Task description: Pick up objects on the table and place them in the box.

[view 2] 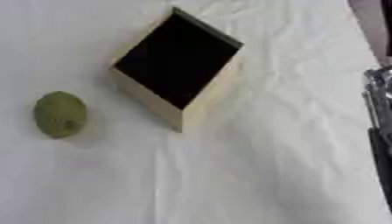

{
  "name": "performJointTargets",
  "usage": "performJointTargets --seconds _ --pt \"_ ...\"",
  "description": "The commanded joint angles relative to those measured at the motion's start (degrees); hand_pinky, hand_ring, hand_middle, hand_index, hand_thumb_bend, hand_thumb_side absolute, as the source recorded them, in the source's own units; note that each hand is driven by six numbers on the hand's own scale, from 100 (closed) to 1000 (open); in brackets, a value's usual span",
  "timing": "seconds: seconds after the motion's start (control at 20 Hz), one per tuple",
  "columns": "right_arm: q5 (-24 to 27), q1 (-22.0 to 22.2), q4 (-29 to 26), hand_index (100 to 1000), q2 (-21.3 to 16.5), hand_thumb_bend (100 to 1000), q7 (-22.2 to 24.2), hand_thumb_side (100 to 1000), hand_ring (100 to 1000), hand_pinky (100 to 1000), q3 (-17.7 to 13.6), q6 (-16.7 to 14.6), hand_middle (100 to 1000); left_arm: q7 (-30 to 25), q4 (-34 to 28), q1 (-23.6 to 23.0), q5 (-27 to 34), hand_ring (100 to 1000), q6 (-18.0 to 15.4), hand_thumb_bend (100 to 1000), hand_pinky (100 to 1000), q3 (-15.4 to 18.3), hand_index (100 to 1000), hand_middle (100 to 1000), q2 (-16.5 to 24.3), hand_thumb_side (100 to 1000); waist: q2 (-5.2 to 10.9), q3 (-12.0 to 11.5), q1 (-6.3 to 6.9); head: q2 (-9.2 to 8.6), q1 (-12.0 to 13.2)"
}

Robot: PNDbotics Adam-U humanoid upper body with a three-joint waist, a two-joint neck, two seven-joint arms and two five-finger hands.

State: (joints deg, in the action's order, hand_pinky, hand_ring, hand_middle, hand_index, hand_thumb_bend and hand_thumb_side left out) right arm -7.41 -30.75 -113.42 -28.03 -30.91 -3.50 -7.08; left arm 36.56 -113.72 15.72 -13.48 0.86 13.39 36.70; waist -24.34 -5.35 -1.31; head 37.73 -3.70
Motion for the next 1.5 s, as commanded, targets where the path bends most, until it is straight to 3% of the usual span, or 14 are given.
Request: performJointTargets --seconds 0.05,0.2,0.25,0.3,0.7,0.9,1.05,1.25,1.5 --pt "-0.3 -0.5 -1.2 846 -1.9 396 0.0 623 712 822 -0.4 0.1 699 -1.5 -0.9 -0.4 -1.9 560 -0.6 375 635 -0.9 720 518 4.8 522 1.54 0.0 0.32 0.28 0.3" --pt "-0.3 -0.5 -1.2 846 -2.0 397 0.1 623 712 821 -0.3 0.1 699 -3.8 -0.9 -1.4 -4.2 568 -1.3 371 646 -2.5 734 526 8.0 528 1.59 -0.1 0.43 0.28 0.4" --pt "-0.3 -0.5 -1.2 846 -2.1 397 0.1 623 712 821 -0.3 0.1 699 -4.6 -0.9 -1.9 -5.1 580 -1.7 478 663 -3.3 760 533 9.1 503 1.6 0.0 0.56 0.3 0.4" --pt "-0.3 -0.5 -1.2 846 -2.2 398 0.1 622 712 821 -0.3 0.1 699 -5.4 -0.9 -2.3 -5.9 582 -2.3 355 667 -4.4 766 542 10.2 550 1.63 0.0 0.65 0.33 0.4" --pt "-0.3 -0.4 -1.2 846 -2.6 399 0.5 623 712 821 0.1 0.2 700 -12.3 -0.9 -4.5 -12.8 651 -7.0 332 726 -13.6 863 623 21.2 600 1.86 0.1 1.36 0.56 0.3" --pt "-0.3 -0.4 -1.2 846 -2.5 396 0.7 622 711 821 0.3 0.2 700 -15.8 -0.9 -4.4 -16.3 687 -9.6 326 747 -16.7 890 671 26.0 608 1.91 0.3 1.5 0.54 0.4" --pt "-0.2 -0.3 -1.2 846 -2.6 393 0.7 622 711 821 0.3 0.3 699 -18.9 -0.9 -4.6 -19.2 705 -10.5 340 753 -18.2 902 697 26.7 596 1.86 0.5 1.55 0.54 0.5" --pt "-0.2 -0.3 -1.2 846 -2.5 391 0.7 622 711 821 0.4 0.3 700 -31.3 -0.9 -1.9 -20.0 721 -12.7 361 762 -17.6 913 720 26.1 601 1.93 0.4 1.63 0.66 0.4" --pt "-0.2 -0.1 -1.2 846 -2.5 390 0.7 622 711 822 0.3 0.3 700 -38.2 -0.9 -1.3 -19.6 741 -13.9 357 772 -16.7 928 750 25.8 577 1.92 0.4 1.63 0.74 0.6"
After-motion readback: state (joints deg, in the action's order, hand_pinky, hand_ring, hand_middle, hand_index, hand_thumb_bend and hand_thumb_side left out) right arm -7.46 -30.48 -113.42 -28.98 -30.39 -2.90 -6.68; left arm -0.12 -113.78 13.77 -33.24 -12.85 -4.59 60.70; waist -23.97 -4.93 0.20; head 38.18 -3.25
